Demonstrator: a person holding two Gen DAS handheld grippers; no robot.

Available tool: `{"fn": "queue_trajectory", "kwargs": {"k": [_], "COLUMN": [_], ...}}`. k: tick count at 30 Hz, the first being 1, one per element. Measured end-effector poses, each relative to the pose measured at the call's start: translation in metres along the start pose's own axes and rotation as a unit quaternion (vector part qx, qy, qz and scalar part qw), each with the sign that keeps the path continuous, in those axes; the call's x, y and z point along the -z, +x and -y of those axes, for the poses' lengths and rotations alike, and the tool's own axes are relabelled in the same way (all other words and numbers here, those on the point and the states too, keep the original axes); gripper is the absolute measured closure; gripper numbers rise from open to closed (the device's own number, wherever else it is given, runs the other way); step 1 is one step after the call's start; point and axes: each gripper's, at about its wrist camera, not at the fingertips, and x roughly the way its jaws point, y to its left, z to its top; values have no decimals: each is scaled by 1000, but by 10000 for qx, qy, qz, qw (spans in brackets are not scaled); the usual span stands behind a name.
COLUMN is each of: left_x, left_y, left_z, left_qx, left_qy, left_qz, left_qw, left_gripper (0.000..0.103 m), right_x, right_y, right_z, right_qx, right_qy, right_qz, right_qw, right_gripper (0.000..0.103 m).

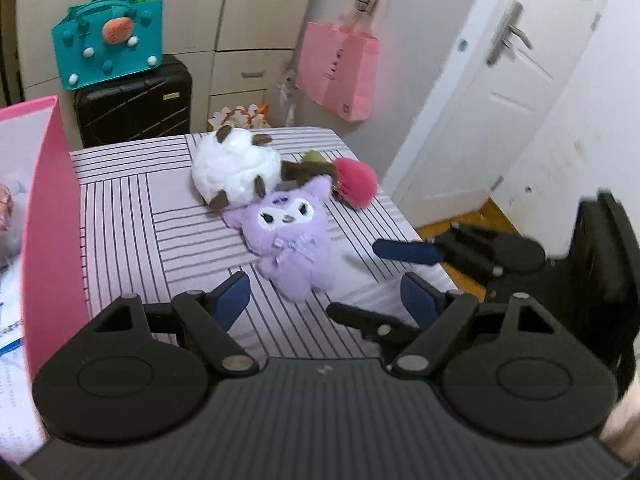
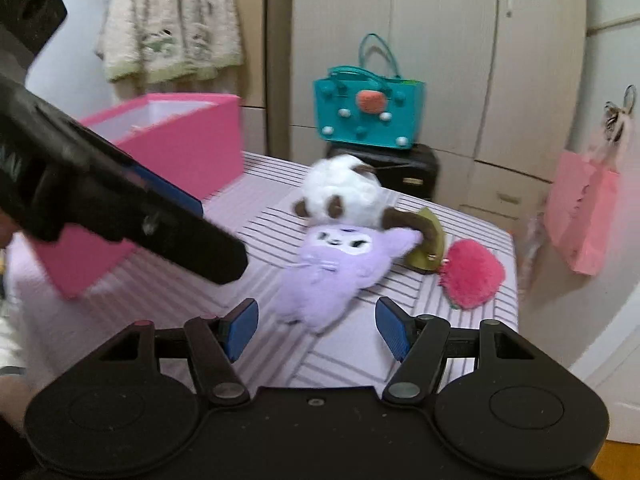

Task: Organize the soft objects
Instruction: 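Move both tools back toward the purple plush doll on the table, then grasp the purple plush doll with both grippers and lift it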

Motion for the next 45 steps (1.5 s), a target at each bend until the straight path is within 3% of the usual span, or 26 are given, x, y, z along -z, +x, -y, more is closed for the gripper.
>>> {"fn": "queue_trajectory", "kwargs": {"k": [4, 6, 8, 11, 21, 31, 37, 45], "left_x": [-3, -4, -6, -6, 2, 7, 12, 19], "left_y": [24, 37, 49, 65, 84, 75, 66, 63], "left_z": [-8, -12, -17, -24, -26, -25, -24, -23], "left_qx": [-144, -104, -38, -55, -302, -126, -9, 25], "left_qy": [-289, -479, -665, -837, -836, -868, -970, -1064], "left_qz": [114, 119, 91, 43, 31, -62, -188, -352], "left_qw": [9994, 9987, 9977, 9965, 9960, 9961, 9951, 9937], "left_gripper": [25, 35, 36, 45, 48, 47, 46, 46], "right_x": [0, -3, -6, -9, -4, 4, 12, 16], "right_y": [21, 29, 36, 45, 50, 35, 24, 19], "right_z": [-5, -8, -10, -9, 4, 10, 17, 6], "right_qx": [176, 208, 204, 152, -124, -558, -1235, -1146], "right_qy": [-167, -239, -284, -199, 439, 1195, 1856, 1572], "right_qz": [-52, -131, -207, -306, -291, -313, -501, -717], "right_qw": [9997, 9994, 9992, 9992, 9985, 9908, 9735, 9783], "right_gripper": [33, 33, 33, 35, 58, 60, 60, 59]}}
